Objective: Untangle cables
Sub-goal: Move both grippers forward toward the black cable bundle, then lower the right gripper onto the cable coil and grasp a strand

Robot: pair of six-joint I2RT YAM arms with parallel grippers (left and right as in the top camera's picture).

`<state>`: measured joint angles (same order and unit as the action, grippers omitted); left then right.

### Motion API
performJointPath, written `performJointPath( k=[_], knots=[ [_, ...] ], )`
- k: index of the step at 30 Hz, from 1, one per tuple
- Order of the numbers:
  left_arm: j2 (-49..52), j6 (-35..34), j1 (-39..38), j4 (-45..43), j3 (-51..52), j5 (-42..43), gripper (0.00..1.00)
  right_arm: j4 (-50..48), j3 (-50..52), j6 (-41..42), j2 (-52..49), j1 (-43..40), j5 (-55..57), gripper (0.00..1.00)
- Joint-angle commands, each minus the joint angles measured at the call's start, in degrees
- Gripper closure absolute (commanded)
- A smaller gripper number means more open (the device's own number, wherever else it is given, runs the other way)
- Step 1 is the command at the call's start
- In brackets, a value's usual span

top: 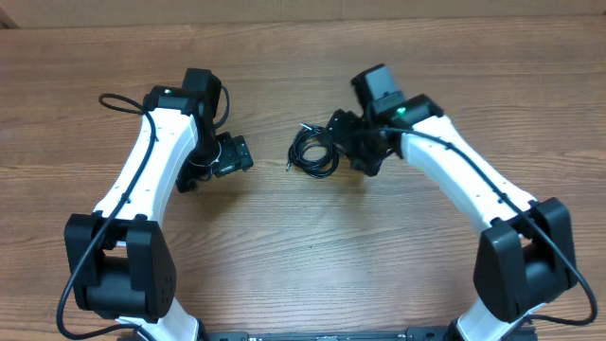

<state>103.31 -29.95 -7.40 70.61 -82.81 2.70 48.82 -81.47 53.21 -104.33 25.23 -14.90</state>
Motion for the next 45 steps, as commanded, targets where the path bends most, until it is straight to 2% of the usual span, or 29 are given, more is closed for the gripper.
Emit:
performJointPath(
  k=[1,3,6,10,13,21,24,31,36,39,45],
  knots=[
    [0.4,-0.9,0.0,0.4,-0.9,-1.6,0.0,-3.3,0.7,8.2,-0.7,1.5,6.4,0.17],
    [0.4,-0.9,0.0,1.2,-0.9,-1.6,0.0,-4.4,0.7,8.3,-1.3,2.2,6.5,0.18],
    [0.4,-0.9,0.0,1.4,-0.9,-1.6,0.0,-4.9,0.7,8.6,-2.4,3.1,7.0,0.27],
    [0.4,-0.9,0.0,1.4,-0.9,-1.6,0.0,-6.3,0.7,8.7,-5.1,4.8,7.7,0.27],
    [0.4,-0.9,0.0,1.4,-0.9,-1.6,0.01,-6.4,0.7,8.8,-7.0,5.2,7.3,0.33],
    [0.4,-0.9,0.0,1.5,-0.9,-1.6,0.01,-6.5,0.7,10.0,-7.4,5.2,11.4,0.35],
    [0.4,-0.9,0.0,1.5,-0.9,-1.6,0.0,-6.6,0.7,10.3,-8.1,5.4,12.0,0.39],
    [0.4,-0.9,0.0,1.5,-0.9,-1.6,0.01,-8.3,0.7,11.1,-10.6,6.4,11.7,0.39],
    [0.4,-0.9,0.0,1.6,-0.9,-1.6,0.01,-9.2,0.7,11.1,-10.6,6.4,11.8,0.49],
    [0.4,-0.9,0.0,1.6,-0.9,-1.6,0.0,-9.1,0.7,11.1,-10.6,6.4,11.9,0.62],
    [0.4,-0.9,0.0,1.6,-0.9,-1.6,0.01,-8.4,0.7,11.1,-10.6,6.4,11.9,0.59]
  ],
)
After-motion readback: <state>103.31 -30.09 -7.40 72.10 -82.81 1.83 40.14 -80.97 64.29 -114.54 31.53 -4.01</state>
